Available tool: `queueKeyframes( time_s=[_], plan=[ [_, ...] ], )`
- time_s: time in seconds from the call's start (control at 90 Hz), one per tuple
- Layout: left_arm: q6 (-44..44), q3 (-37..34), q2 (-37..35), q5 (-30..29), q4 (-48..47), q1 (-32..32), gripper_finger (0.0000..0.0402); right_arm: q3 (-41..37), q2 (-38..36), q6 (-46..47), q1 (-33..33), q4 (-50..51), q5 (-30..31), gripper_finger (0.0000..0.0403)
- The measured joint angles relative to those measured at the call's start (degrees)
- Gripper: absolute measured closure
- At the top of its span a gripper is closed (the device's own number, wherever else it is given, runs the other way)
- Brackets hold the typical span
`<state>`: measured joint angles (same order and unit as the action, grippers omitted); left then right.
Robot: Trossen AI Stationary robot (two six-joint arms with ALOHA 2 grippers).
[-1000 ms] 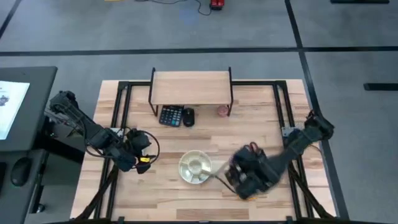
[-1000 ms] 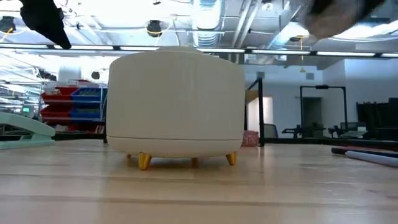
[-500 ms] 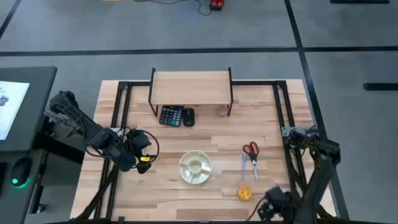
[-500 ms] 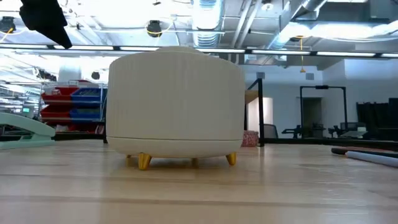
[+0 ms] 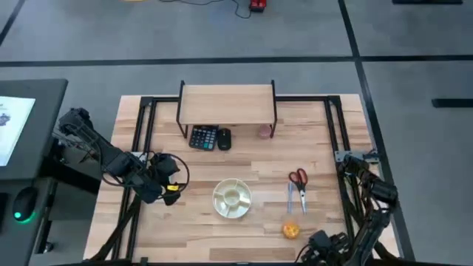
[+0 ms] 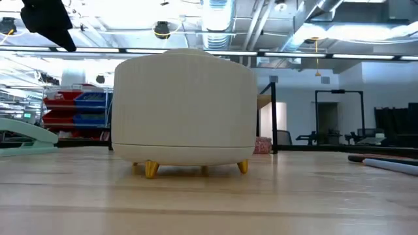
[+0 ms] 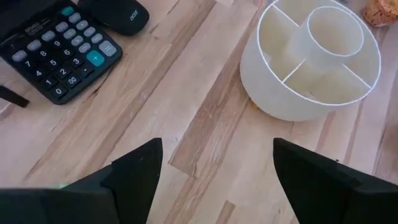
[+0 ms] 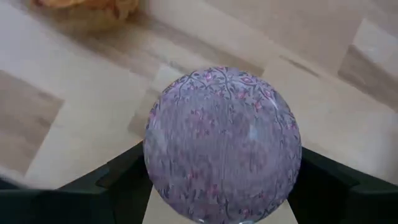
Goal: Stock shelves
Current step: Remove the pink scented candle from under the shelf, then adjust the shelf
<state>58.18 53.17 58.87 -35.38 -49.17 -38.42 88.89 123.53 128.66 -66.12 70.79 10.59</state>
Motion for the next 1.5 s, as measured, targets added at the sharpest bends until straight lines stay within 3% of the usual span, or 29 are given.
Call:
queueKeyframes(
  time_s=[0.389,0.556,0.656,0.844,1.189,1.311,1.5],
  plan=[
    [1.80,0.00,0.00,0.34,-0.58,0.07,0.0120,-2.50,-0.53,-2.90,1.14,-1.45,-2.73,0.0115],
    [1.85,0.00,0.00,0.42,-0.74,0.09,0.0120,-2.59,-1.29,-4.30,2.56,-0.38,-7.03,0.0077],
    [1.70,0.00,0.00,0.62,-0.82,0.09,0.0120,-2.62,-1.65,-9.77,4.74,1.87,-12.69,0.0048],
    [1.68,0.00,-0.02,0.62,-0.97,0.12,0.0120,-3.01,-3.54,-22.88,8.51,2.21,-13.51,0.0019],
    [1.64,0.00,-0.02,0.60,-1.09,0.16,0.0120,-2.89,-17.07,-25.89,12.32,16.97,-8.77,0.0013],
    [1.65,0.00,-0.04,0.60,-0.88,0.16,0.0120,-2.88,-23.49,-27.23,14.87,18.74,-2.52,0.0014],
    [1.65,0.00,-0.04,0.57,-0.83,0.17,0.0120,-2.81,-32.01,-40.17,21.54,18.12,10.80,0.0014]
  ],
)
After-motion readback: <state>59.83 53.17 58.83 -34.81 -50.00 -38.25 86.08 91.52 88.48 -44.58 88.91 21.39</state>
